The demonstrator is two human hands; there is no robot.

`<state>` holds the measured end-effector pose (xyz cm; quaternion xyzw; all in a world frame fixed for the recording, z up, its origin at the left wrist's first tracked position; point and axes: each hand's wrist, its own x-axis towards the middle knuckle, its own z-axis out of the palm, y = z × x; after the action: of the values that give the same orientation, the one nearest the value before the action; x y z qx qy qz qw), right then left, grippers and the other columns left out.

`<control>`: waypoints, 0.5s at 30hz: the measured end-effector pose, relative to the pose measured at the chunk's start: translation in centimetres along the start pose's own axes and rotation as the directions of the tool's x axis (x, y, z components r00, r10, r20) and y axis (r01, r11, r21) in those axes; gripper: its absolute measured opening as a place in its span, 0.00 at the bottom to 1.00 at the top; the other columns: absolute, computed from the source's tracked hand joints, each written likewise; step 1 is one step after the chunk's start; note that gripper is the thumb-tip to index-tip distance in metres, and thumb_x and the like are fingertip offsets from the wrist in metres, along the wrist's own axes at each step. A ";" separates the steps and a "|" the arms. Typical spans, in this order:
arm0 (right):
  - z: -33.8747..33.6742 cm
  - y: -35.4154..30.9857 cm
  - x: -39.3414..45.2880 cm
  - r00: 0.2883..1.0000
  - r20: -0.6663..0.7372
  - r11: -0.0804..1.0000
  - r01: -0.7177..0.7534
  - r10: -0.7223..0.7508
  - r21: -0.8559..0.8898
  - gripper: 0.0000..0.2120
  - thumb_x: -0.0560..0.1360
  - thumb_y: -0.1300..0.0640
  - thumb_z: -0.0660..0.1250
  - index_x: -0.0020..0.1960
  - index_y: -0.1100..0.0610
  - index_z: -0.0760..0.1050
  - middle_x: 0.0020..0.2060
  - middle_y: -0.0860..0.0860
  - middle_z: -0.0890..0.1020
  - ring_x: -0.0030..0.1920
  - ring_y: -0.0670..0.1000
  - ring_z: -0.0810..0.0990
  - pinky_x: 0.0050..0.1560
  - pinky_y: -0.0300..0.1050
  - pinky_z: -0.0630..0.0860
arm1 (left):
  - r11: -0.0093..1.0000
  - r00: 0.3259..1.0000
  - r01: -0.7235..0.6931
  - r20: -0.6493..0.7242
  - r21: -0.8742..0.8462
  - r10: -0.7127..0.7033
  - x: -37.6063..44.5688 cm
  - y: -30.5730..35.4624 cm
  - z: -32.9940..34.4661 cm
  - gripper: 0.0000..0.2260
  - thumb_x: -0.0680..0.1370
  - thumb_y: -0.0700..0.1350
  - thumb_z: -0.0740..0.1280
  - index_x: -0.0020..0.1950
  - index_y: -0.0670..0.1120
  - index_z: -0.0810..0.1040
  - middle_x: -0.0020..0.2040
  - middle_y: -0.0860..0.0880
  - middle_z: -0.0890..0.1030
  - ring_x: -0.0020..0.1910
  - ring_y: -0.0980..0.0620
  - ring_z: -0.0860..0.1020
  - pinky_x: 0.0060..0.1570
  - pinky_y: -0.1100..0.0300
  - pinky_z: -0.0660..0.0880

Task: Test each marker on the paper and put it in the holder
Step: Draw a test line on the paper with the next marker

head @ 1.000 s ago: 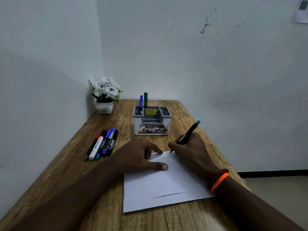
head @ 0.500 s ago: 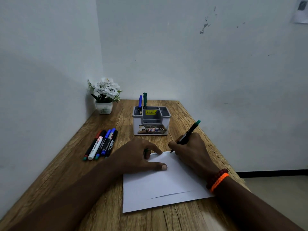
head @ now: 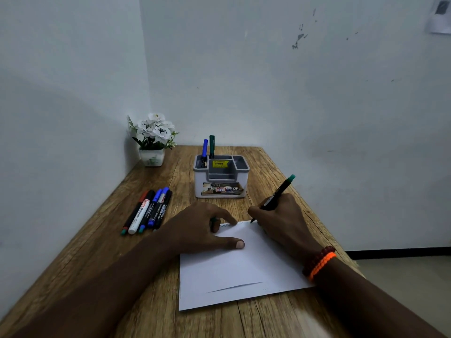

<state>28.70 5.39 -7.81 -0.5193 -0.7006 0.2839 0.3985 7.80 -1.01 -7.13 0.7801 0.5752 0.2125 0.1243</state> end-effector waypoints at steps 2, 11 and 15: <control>0.1 0.3 0.3 1.000 0.003 1.000 -0.009 0.009 0.007 0.09 0.74 0.52 0.77 0.44 0.58 0.82 0.39 0.53 0.85 0.41 0.51 0.84 0.40 0.51 0.82 | 1.000 1.000 -0.002 0.002 -0.001 0.002 0.0 0.0 0.0 0.30 0.67 0.72 0.72 0.64 0.59 0.81 0.40 0.58 0.78 0.43 0.58 0.78 0.48 0.50 0.81; 0.2 0.9 0.7 1.000 0.003 1.000 -0.022 0.023 -0.010 0.12 0.73 0.49 0.78 0.46 0.58 0.82 0.40 0.53 0.85 0.41 0.51 0.84 0.37 0.47 0.81 | 1.000 1.000 -0.007 -0.003 0.001 0.007 0.0 0.0 0.0 0.29 0.67 0.72 0.72 0.64 0.59 0.81 0.39 0.59 0.77 0.42 0.59 0.78 0.46 0.55 0.80; -0.1 0.7 0.5 1.000 -0.006 1.000 -0.002 0.002 -0.005 0.11 0.74 0.52 0.77 0.42 0.59 0.83 0.37 0.54 0.85 0.39 0.53 0.85 0.40 0.54 0.83 | 1.000 1.000 -0.007 -0.009 -0.009 0.007 0.0 -0.2 0.1 0.29 0.67 0.72 0.72 0.63 0.59 0.81 0.38 0.57 0.77 0.40 0.59 0.77 0.42 0.57 0.76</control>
<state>29.03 6.08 -8.20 -0.5219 -0.6996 0.2811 0.3989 7.73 -0.93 -7.32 0.7804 0.5722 0.2192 0.1246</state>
